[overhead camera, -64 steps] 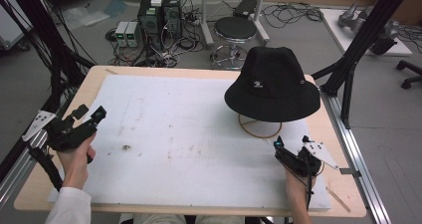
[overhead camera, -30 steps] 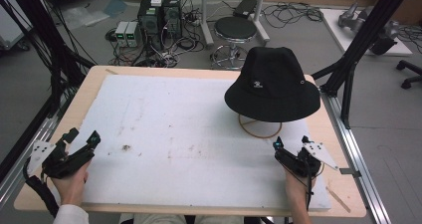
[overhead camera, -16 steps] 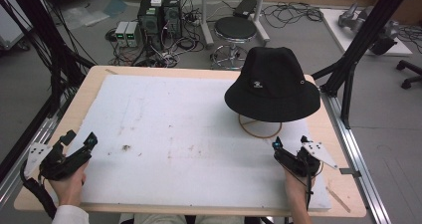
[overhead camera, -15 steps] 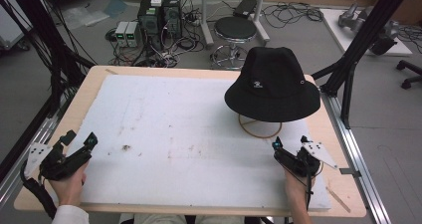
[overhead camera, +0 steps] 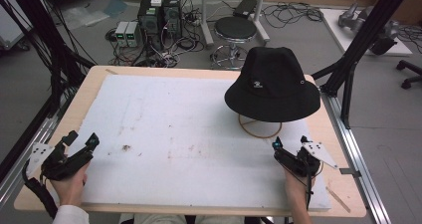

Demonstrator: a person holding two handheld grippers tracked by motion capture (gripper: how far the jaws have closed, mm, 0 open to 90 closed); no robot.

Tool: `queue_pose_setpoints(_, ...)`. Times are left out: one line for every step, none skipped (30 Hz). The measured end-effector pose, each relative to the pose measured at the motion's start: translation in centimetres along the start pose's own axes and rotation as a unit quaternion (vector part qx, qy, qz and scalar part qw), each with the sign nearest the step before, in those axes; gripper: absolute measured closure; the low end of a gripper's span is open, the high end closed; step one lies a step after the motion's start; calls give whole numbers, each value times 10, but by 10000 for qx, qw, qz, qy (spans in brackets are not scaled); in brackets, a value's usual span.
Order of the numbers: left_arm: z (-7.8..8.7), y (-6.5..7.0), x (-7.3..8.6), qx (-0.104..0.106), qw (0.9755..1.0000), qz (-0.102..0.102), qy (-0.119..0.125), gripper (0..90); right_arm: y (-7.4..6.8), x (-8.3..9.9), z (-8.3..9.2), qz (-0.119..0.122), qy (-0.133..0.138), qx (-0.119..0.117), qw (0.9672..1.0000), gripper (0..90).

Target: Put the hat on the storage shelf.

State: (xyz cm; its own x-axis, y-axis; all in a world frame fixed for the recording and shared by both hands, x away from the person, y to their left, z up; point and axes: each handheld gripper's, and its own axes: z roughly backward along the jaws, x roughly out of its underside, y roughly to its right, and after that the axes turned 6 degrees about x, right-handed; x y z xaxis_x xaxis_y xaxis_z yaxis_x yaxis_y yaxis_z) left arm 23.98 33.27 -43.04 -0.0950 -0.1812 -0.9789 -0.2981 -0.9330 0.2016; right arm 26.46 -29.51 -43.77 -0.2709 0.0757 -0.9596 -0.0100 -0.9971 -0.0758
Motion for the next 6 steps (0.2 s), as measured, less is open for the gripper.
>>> queue_pose_setpoints(0, 0, 0, 0, 10000, 0, 0, 238, 0, 0, 0, 0, 0, 0, 10000, 93)
queue_pose_setpoints(0, 0, 0, -3, 10000, -4, 5, 238, 0, 0, 0, -5, -30, -2, 10000, 93)
queue_pose_setpoints(0, 0, 0, -3, 10000, -4, 5, 238, 0, 0, 0, -5, -30, -2, 10000, 93)
queue_pose_setpoints(0, 0, 0, 3, 10000, -4, 8, 238, 0, 0, 0, 9, -23, -2, 10000, 93)
queue_pose_setpoints(0, 0, 0, 3, 10000, -4, 8, 238, 0, 0, 0, -9, -39, -5, 10000, 93)
queue_pose_setpoints(0, 0, 0, -1, 10000, -5, 8, 238, 1, 0, -1, 12, -19, -10, 10000, 93)
